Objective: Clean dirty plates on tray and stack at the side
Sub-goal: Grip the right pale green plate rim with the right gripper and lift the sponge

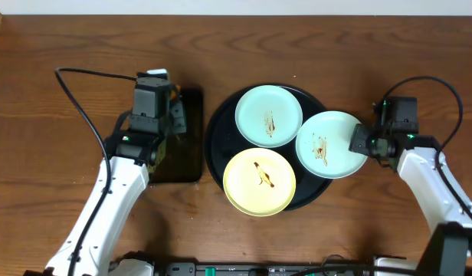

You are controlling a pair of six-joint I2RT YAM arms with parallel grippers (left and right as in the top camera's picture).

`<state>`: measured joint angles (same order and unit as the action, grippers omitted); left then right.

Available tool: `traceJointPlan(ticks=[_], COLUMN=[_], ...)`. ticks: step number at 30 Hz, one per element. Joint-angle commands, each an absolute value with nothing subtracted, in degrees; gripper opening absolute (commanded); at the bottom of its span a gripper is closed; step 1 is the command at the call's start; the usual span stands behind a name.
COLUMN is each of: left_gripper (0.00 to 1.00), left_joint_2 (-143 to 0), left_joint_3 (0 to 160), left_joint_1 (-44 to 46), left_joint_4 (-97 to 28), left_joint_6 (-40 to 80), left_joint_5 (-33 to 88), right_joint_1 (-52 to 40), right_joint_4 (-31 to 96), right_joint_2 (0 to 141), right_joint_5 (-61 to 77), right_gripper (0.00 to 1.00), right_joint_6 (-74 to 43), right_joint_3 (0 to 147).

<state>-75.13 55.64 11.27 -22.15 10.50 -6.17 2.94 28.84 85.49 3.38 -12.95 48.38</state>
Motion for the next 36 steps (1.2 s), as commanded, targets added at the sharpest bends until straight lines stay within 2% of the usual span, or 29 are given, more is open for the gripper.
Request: traceJointPlan(ticks=[1,13,18,24,36], left_gripper=[0.08,0.08,0.07,0.07,0.07], left_joint_2=[-73.6,-73.2,-73.0,-71.3,-70.2], left_joint_3=[56.5,56.5,56.5,56.5,56.5], left_joint_1=[11.0,11.0,11.0,11.0,11.0], left_joint_4=[-22.2,-22.3,-22.1,-22.0,-21.7], left_joint_6=[10.6,10.6,10.6,10.6,10.6], left_joint_5=[-7.1,-7.1,-7.1,-7.1,-7.1], right_joint_1=[3.2,3.2,3.2,3.2,3.2], right_joint_4=[28.4,28.3,28.5,29.0,29.1], right_joint_2=[88.1,89.7,89.7,89.7,89.7], right_joint_5=[6.9,6.7,6.0,5.8,5.8], right_gripper=[0.52,0.19,0.14,0.02,0.01], right_joint_6=[-11.5,-11.5,-11.5,-11.5,-11.5], right_joint_3=[49.3,49.3,49.3,49.3,49.3])
